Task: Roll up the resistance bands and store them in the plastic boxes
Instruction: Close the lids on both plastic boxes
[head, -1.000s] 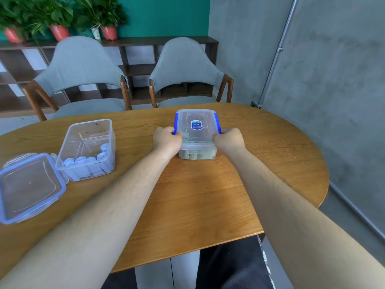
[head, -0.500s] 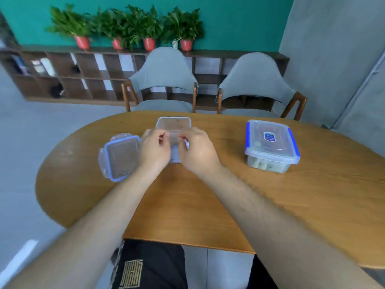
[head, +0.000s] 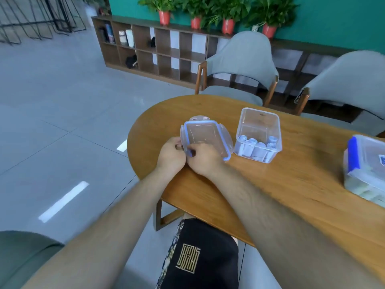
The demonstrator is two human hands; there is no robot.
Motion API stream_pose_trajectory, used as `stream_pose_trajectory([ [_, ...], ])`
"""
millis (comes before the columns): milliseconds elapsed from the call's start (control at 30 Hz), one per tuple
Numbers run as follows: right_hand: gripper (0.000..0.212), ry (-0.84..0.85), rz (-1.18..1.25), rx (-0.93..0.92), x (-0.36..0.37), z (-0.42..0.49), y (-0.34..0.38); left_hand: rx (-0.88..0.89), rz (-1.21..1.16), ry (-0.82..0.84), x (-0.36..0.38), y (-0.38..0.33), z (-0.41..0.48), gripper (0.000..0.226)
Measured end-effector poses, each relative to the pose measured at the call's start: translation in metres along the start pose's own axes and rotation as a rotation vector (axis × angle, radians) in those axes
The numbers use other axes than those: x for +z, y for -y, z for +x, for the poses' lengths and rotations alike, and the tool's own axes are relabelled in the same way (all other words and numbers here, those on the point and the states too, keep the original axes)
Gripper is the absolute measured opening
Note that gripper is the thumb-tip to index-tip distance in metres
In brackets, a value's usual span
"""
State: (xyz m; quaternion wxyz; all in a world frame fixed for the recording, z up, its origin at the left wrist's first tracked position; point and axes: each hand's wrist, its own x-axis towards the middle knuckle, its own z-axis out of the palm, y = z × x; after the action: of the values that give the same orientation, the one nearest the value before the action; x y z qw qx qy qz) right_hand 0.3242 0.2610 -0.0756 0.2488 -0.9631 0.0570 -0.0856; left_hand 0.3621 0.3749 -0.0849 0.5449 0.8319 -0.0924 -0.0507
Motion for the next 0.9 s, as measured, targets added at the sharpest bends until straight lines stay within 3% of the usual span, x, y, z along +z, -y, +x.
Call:
stream_pose_trajectory([
  [133, 0.022, -0.067, -0.057, 0.017, 0.003, 0.01, 0.008, 0.019, -0.244, -0.033, -0.003, -0.002, -0.007, 0.045],
  [333, 0.024, -0.282, -0.197, 0.064, -0.034, 0.022, 0.029, 0.086, -0.306, -0.057, -0.003, -0.003, 0.009, 0.029],
  [400, 0.021, -0.42, -0.071, 0.061, -0.059, 0.022, 0.032, 0.005, -0.276, -0.054, 0.003, -0.01, 0.017, 0.033],
  [533, 0.018, -0.607, 0.436, 0.189, -0.118, 0.011, 0.022, -0.134, -0.304, -0.005, 0.014, -0.033, 0.037, 0.063],
  [600, 0.018, -0.617, 0.628, 0.305, -0.147, 0.002, 0.006, -0.149, -0.453, 0.056, 0.021, -0.051, 0.043, 0.055],
  [667, 0.015, -0.603, 0.763, 0.401, -0.168, -0.009, -0.016, -0.124, -0.599, 0.103, 0.031, -0.074, 0.045, 0.03],
  [733, 0.011, -0.611, 0.814, 0.471, -0.181, -0.018, -0.041, -0.103, -0.661, 0.105, 0.045, -0.094, 0.051, 0.017],
  [800, 0.021, -0.608, 0.783, 0.553, -0.188, -0.026, -0.065, -0.114, -0.653, 0.127, 0.062, -0.109, 0.055, 0.021],
  [900, 0.008, -0.563, 0.755, 0.612, -0.187, -0.037, -0.095, -0.144, -0.563, 0.176, 0.086, -0.123, 0.057, 0.029],
])
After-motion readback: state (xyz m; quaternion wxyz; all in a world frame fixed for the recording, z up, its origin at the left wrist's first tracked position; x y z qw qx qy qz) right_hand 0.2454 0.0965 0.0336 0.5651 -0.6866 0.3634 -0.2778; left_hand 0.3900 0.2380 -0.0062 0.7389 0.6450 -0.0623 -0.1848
